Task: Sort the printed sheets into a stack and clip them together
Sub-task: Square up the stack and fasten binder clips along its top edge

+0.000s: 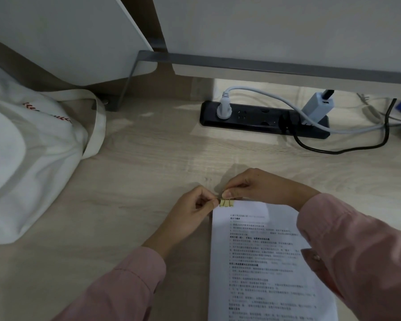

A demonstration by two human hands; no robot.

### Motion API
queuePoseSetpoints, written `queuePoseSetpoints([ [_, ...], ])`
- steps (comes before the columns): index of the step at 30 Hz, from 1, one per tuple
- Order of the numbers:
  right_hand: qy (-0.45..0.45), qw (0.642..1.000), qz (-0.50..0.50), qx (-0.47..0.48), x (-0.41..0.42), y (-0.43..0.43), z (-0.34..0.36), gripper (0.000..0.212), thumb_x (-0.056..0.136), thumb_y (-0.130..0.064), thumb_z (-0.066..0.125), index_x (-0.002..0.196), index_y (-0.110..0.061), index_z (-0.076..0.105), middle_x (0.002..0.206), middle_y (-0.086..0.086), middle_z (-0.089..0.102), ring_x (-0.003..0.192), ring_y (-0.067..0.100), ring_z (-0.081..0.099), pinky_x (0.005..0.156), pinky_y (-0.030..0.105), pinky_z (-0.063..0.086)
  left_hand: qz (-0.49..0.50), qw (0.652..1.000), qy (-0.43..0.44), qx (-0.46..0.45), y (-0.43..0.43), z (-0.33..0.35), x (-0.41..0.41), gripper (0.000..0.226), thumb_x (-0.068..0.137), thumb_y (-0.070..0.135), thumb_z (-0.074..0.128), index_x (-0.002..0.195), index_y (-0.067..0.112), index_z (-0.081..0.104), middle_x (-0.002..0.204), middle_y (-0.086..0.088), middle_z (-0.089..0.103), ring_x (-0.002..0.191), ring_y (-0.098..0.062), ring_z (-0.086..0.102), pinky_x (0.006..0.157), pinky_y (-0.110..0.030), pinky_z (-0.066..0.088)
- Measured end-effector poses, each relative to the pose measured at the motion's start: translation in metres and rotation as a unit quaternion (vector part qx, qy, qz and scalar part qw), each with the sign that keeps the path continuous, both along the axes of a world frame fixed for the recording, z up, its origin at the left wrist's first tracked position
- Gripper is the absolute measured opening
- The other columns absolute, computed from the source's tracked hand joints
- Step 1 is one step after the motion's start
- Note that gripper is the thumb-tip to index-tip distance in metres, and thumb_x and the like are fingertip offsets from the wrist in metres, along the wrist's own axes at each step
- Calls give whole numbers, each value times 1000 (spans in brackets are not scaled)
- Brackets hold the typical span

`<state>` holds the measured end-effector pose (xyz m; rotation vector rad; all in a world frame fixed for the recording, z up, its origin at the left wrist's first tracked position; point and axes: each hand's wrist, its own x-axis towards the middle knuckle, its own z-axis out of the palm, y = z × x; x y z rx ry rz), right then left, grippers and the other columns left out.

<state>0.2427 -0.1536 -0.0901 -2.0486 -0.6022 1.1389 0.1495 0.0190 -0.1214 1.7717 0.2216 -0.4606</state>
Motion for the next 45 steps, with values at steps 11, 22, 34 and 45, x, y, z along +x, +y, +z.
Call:
queuePoseSetpoints([
  [11, -49, 983, -176, 5, -31, -11, 12, 23, 90, -25, 55, 108, -13, 63, 99, -5, 61, 88, 3, 57, 74, 3, 40, 22, 998, 18, 59, -10, 5, -4, 11, 90, 22, 55, 80, 24, 55, 90, -2, 67, 87, -19, 64, 84, -44, 52],
  [22, -297, 791, -525, -107, -168, -128, 8, 15, 86, -8, 51, 90, -15, 64, 95, 8, 58, 90, 30, 56, 79, 24, 43, 102, 991, 76, 44, -23, 14, -51, 3, 87, 20, 61, 90, 19, 59, 96, -3, 69, 88, -21, 68, 80, -42, 56],
  [34, -206, 769, -553, -245, -195, -184, -10, 5, 87, -6, 54, 87, -5, 59, 88, 14, 56, 83, 35, 56, 72, 35, 42, 67, 992, 49, 98, -26, 16, -66, 11, 88, 15, 57, 84, 24, 52, 94, -6, 66, 87, -25, 64, 81, -48, 53],
  [45, -142, 844, -516, -33, -156, -127, 30, 26, 87, 1, 54, 76, -22, 59, 74, 0, 63, 65, 10, 60, 64, 20, 47, 135, 954, -59, 260, -12, 31, -62, 12, 85, 23, 60, 94, 20, 52, 99, 2, 53, 90, -17, 54, 74, -30, 44],
])
